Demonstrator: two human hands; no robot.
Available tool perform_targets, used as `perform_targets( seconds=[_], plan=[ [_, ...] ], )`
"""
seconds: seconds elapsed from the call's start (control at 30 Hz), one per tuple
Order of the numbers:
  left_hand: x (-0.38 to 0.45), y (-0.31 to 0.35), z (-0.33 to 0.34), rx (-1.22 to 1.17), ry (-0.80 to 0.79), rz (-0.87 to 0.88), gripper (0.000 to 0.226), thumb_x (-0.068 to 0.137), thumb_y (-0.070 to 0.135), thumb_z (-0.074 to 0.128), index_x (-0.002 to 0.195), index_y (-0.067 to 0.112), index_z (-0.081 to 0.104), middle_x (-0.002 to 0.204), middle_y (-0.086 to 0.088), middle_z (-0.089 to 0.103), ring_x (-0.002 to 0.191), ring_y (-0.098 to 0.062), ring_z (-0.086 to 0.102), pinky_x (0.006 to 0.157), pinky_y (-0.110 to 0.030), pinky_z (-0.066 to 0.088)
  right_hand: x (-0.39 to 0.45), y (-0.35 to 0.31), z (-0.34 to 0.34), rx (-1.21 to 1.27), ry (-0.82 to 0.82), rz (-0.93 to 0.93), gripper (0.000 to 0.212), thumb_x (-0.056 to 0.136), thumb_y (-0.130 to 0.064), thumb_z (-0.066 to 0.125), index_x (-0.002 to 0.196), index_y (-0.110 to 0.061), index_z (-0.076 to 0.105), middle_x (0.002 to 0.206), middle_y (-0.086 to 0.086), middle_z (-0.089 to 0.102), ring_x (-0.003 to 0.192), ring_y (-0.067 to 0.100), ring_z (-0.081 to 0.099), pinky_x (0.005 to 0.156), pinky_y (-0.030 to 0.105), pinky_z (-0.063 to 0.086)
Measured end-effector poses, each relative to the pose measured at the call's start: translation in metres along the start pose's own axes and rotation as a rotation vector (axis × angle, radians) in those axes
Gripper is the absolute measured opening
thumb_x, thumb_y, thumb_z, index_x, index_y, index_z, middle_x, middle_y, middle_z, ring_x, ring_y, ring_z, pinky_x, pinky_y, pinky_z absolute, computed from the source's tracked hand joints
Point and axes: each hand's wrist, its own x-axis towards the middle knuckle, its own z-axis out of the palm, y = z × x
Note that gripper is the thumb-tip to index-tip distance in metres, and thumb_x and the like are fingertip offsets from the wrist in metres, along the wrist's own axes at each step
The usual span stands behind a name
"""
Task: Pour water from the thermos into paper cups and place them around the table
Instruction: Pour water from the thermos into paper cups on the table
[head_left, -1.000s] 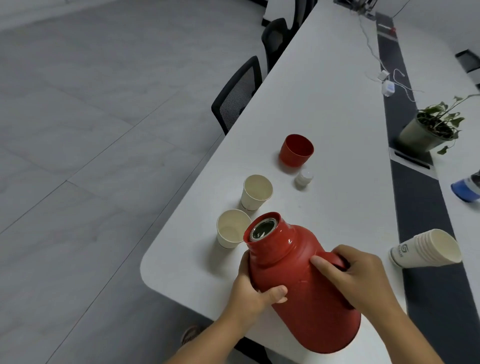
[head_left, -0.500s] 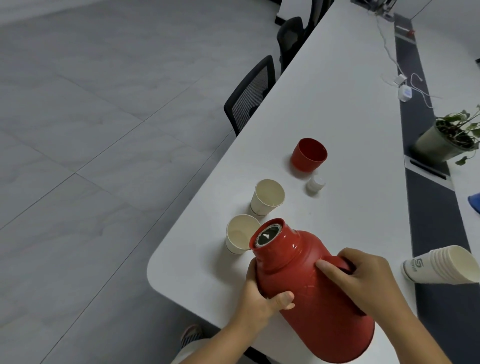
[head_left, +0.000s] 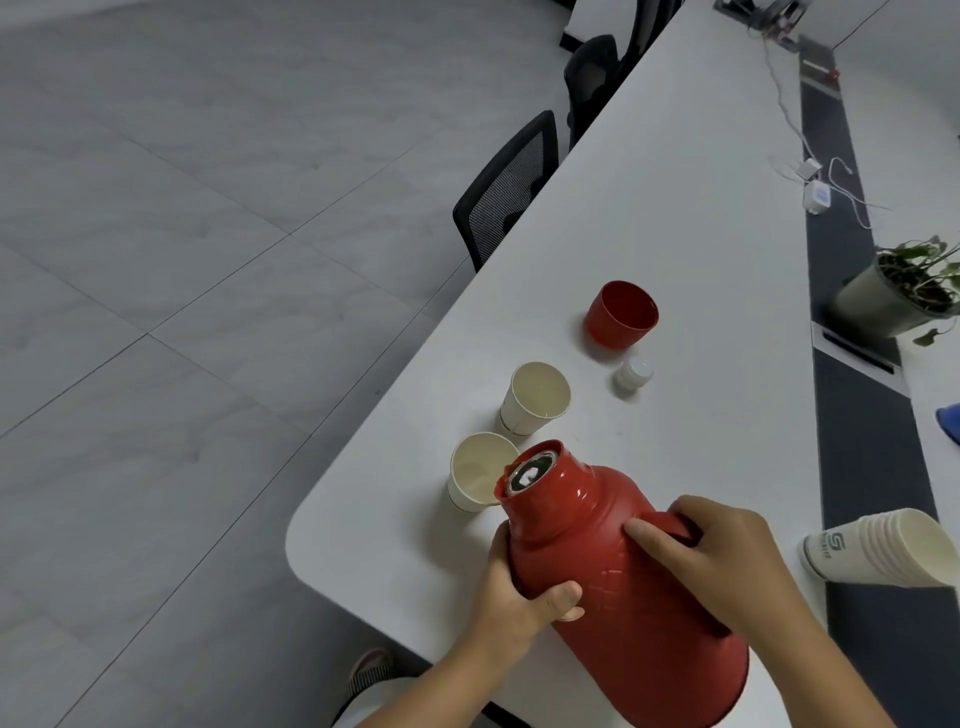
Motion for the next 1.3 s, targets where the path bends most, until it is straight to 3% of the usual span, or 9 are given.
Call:
perform_targets(
  seconds=[0.2,0.43,0.53,0.67,0.77,0.97,1.13,1.3],
  plan=[
    [0.0021,-0.0046,0.0004,-0.017,0.006,-0.014,0.086,0.039,0.035,0.075,0.116,0.018,0.041,0.106,-0.005,0.060,0.086,-0.009,0.066,0.068,-0.022,0.053,0.0025,-0.0011,-0.0008,-0.006,-0.009,0.007,0.047,0.071,-0.037,0.069,0.056,0.003,0.051,0.047,0.005,0.042,0.047,0.018,0.039,0.049,0.030,0.029],
    [0.0024,-0.0064,-0.0006,0.008,-0.009,-0.022,0.080,0.041,0.039,0.075,0.112,0.023,0.043,0.109,-0.005,0.060,0.092,-0.010,0.065,0.072,-0.022,0.052,0.0026,-0.0002,-0.0018,-0.008,-0.019,0.006,0.046,0.071,-0.039,0.068,0.056,0.002,0.052,0.046,0.004,0.043,0.047,0.017,0.040,0.049,0.029,0.030],
    [0.0039,-0.0063,-0.0008,0.011,-0.009,-0.015,0.080,0.040,0.038,0.075,0.111,0.021,0.043,0.106,-0.004,0.060,0.088,-0.009,0.066,0.068,-0.022,0.053,0.0027,-0.0002,-0.0023,-0.006,-0.018,0.007,0.045,0.071,-0.038,0.068,0.053,-0.002,0.049,0.045,0.001,0.040,0.046,0.016,0.038,0.049,0.029,0.029],
    [0.0033,-0.0047,0.0009,0.027,-0.023,-0.002,0.102,0.031,0.045,0.083,0.119,0.014,0.040,0.104,-0.003,0.061,0.088,-0.007,0.066,0.068,-0.020,0.052,0.0026,-0.0001,-0.0031,-0.003,-0.023,0.012,0.044,0.071,-0.038,0.069,0.050,-0.007,0.045,0.044,0.000,0.038,0.046,0.016,0.037,0.048,0.028,0.028],
    [0.0018,-0.0025,0.0029,-0.002,-0.047,-0.010,0.106,0.025,0.057,0.085,0.113,0.018,0.042,0.105,-0.005,0.060,0.086,-0.004,0.067,0.063,-0.017,0.053,0.0023,0.0004,-0.0035,-0.005,-0.023,0.012,0.045,0.071,-0.038,0.069,0.049,-0.009,0.042,0.044,-0.001,0.037,0.045,0.015,0.036,0.048,0.028,0.028],
    [0.0007,-0.0013,0.0034,-0.001,-0.054,-0.015,0.111,0.024,0.062,0.084,0.116,0.018,0.042,0.109,-0.008,0.060,0.090,-0.009,0.067,0.066,-0.019,0.053,0.0030,-0.0005,-0.0034,-0.016,-0.022,0.001,0.047,0.071,-0.039,0.068,0.055,0.001,0.050,0.045,0.002,0.040,0.046,0.016,0.038,0.048,0.028,0.029],
    [-0.0004,-0.0004,0.0043,0.001,-0.073,-0.020,0.109,0.027,0.053,0.086,0.119,0.016,0.040,0.109,-0.008,0.059,0.088,-0.007,0.067,0.062,-0.018,0.054,0.0022,0.0002,-0.0042,-0.020,-0.010,-0.002,0.047,0.070,-0.039,0.068,0.056,0.002,0.050,0.046,0.003,0.041,0.047,0.017,0.038,0.049,0.029,0.030],
    [-0.0003,0.0007,0.0056,-0.032,-0.070,-0.026,0.108,0.023,0.059,0.086,0.112,0.018,0.041,0.108,-0.010,0.058,0.085,-0.007,0.068,0.059,-0.018,0.054,0.0022,-0.0004,-0.0045,-0.021,-0.005,-0.001,0.046,0.070,-0.039,0.068,0.057,0.002,0.051,0.046,0.003,0.043,0.047,0.017,0.040,0.048,0.028,0.030]
  ],
)
